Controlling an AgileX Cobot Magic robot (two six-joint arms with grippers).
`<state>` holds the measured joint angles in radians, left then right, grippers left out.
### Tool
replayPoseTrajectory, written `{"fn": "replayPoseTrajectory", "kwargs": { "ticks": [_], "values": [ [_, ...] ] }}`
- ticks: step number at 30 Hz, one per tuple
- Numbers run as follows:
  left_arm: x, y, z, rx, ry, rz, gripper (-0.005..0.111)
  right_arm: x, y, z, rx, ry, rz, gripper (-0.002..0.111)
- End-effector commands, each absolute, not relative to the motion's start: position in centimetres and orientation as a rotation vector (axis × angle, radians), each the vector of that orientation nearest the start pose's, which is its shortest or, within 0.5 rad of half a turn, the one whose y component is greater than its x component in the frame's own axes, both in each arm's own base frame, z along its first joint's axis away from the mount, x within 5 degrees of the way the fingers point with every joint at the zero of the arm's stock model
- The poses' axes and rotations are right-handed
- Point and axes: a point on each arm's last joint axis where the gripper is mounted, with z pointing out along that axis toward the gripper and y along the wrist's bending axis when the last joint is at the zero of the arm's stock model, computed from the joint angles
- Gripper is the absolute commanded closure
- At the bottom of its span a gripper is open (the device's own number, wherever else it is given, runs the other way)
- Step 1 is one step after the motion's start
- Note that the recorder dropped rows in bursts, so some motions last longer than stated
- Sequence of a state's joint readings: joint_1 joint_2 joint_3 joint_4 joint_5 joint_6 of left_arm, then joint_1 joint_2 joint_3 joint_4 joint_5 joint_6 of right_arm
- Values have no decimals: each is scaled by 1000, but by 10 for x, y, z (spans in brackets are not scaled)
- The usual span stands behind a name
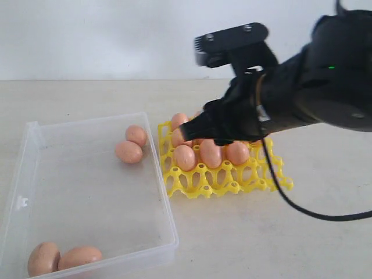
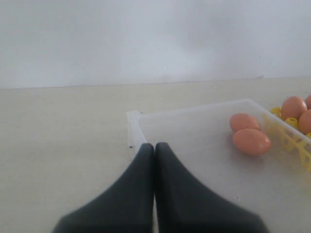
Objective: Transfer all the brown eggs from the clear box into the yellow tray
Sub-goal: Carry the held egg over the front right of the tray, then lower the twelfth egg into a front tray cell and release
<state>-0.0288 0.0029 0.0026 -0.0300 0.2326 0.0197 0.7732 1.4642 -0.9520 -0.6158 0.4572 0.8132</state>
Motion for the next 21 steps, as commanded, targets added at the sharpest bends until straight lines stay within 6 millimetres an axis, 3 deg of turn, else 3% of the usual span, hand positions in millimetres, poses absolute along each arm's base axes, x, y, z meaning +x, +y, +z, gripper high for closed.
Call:
{"fn": "replayPoseTrajectory", "kwargs": {
  "ticks": [1, 6, 10, 15, 21],
  "values": [
    [55, -3, 192, 22, 1715, -42, 111, 241, 148, 254, -333, 2271, 256, 106],
    [55, -3, 192, 22, 1715, -42, 111, 233, 120, 243, -426, 2094, 326, 106],
    [55, -3, 192, 22, 1715, -42, 111, 228, 106, 239, -346, 1952, 303, 106],
    [55, -3, 192, 22, 1715, -42, 111, 230, 96, 220, -380, 1952, 122, 106],
    [55, -3, 192, 22, 1715, -42, 111, 238, 99, 201, -400, 1993, 85, 106]
  ]
}}
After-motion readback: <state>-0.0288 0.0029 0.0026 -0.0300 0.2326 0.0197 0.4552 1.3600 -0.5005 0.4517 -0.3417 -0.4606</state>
